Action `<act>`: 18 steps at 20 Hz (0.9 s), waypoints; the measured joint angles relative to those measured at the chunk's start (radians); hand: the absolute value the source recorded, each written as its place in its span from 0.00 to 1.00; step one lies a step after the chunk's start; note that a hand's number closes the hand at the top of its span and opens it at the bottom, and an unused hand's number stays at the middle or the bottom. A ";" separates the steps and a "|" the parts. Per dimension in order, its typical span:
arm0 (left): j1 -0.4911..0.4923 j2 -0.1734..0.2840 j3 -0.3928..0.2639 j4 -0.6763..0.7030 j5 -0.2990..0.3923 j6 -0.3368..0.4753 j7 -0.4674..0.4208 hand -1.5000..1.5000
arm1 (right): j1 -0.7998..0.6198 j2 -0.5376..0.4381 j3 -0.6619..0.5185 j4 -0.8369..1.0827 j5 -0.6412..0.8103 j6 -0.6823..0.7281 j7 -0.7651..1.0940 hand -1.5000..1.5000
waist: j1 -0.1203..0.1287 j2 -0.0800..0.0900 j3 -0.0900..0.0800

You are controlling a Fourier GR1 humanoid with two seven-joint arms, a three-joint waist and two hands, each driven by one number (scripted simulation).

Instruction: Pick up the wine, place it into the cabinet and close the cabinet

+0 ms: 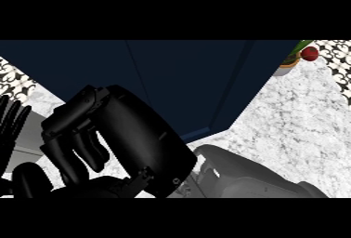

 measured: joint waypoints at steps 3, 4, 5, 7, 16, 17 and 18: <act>0.019 -0.014 0.012 -0.016 -0.017 0.004 -0.004 0.00 | -0.010 0.006 -0.047 0.090 -0.049 0.033 -0.065 1.00 | -0.006 0.000 0.001; 0.010 -0.020 0.014 -0.007 -0.024 0.004 -0.004 0.00 | -0.018 0.007 -0.057 0.106 -0.064 0.031 -0.069 1.00 | -0.010 0.000 0.001; 0.009 -0.022 0.016 -0.004 -0.027 0.001 -0.002 0.00 | -0.011 0.008 -0.069 0.139 -0.078 0.044 -0.098 1.00 | -0.011 0.000 0.001; -0.003 -0.023 0.027 0.003 -0.024 -0.001 0.013 0.00 | -0.008 0.010 -0.097 0.188 -0.105 0.064 -0.132 1.00 | -0.014 0.000 0.001; 0.013 -0.049 0.067 -0.022 -0.050 -0.010 0.033 0.00 | 0.027 -0.009 -0.198 0.369 -0.113 0.190 -0.258 1.00 | -0.019 -0.006 0.001; 0.014 -0.049 0.073 -0.014 -0.046 -0.020 0.036 0.00 | 0.022 -0.011 -0.211 0.389 -0.116 0.216 -0.268 1.00 | -0.018 -0.008 0.000; 0.004 -0.052 0.075 -0.009 -0.046 -0.020 0.040 0.00 | 0.020 -0.010 -0.221 0.412 -0.116 0.242 -0.297 1.00 | -0.017 -0.012 -0.001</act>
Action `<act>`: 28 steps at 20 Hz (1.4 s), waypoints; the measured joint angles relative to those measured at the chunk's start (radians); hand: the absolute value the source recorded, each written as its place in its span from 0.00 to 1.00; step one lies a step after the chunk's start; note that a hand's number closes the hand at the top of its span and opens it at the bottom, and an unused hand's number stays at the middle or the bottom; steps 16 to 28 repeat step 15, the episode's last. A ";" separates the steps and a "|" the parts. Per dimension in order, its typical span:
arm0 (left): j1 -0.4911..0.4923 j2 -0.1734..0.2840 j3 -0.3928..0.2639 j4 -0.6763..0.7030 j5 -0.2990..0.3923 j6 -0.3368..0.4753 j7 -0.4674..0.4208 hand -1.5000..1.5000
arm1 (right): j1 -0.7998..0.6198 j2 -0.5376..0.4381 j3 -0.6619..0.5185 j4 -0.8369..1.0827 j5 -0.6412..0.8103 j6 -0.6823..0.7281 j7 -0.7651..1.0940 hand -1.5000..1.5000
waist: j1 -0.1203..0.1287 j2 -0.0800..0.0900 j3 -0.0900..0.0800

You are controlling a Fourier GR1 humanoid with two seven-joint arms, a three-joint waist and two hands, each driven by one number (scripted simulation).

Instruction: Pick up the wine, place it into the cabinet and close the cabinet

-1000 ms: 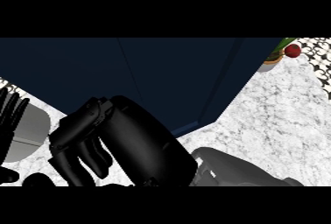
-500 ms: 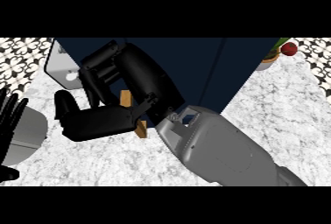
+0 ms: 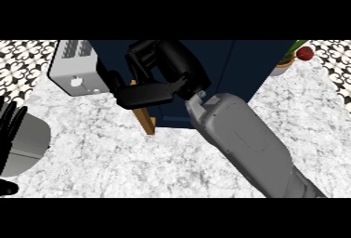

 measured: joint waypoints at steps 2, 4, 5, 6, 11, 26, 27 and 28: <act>-0.002 0.007 0.014 0.011 0.008 -0.021 0.006 0.00 | -0.002 0.001 -0.013 0.027 0.000 0.041 -0.031 1.00 | 0.001 -0.006 -0.001; -0.010 0.004 0.016 0.017 0.000 -0.028 0.006 0.00 | -0.005 0.003 -0.024 0.046 -0.003 0.071 -0.045 1.00 | 0.002 -0.009 -0.001; -0.010 0.003 0.016 0.016 0.001 -0.031 0.010 0.00 | -0.008 0.005 -0.027 0.058 0.001 0.078 -0.056 1.00 | 0.003 -0.011 -0.001; -0.019 -0.001 0.018 0.020 -0.004 -0.026 0.008 0.00 | -0.007 0.006 -0.027 0.067 0.009 0.088 -0.077 1.00 | 0.003 -0.014 -0.002; -0.032 0.001 0.019 0.015 0.002 -0.033 0.026 0.00 | -0.018 -0.001 -0.035 0.119 0.024 0.147 -0.144 1.00 | 0.013 -0.021 -0.007; -0.043 -0.007 0.014 0.021 -0.004 -0.040 0.029 0.00 | -0.027 -0.002 -0.040 0.151 0.036 0.178 -0.189 1.00 | 0.016 -0.025 -0.010; -0.043 -0.007 0.014 0.021 -0.004 -0.040 0.029 0.00 | -0.027 -0.002 -0.040 0.151 0.036 0.178 -0.189 1.00 | 0.016 -0.025 -0.010; -0.043 -0.007 0.014 0.021 -0.004 -0.040 0.029 0.00 | -0.027 -0.002 -0.040 0.151 0.036 0.178 -0.189 1.00 | 0.016 -0.025 -0.010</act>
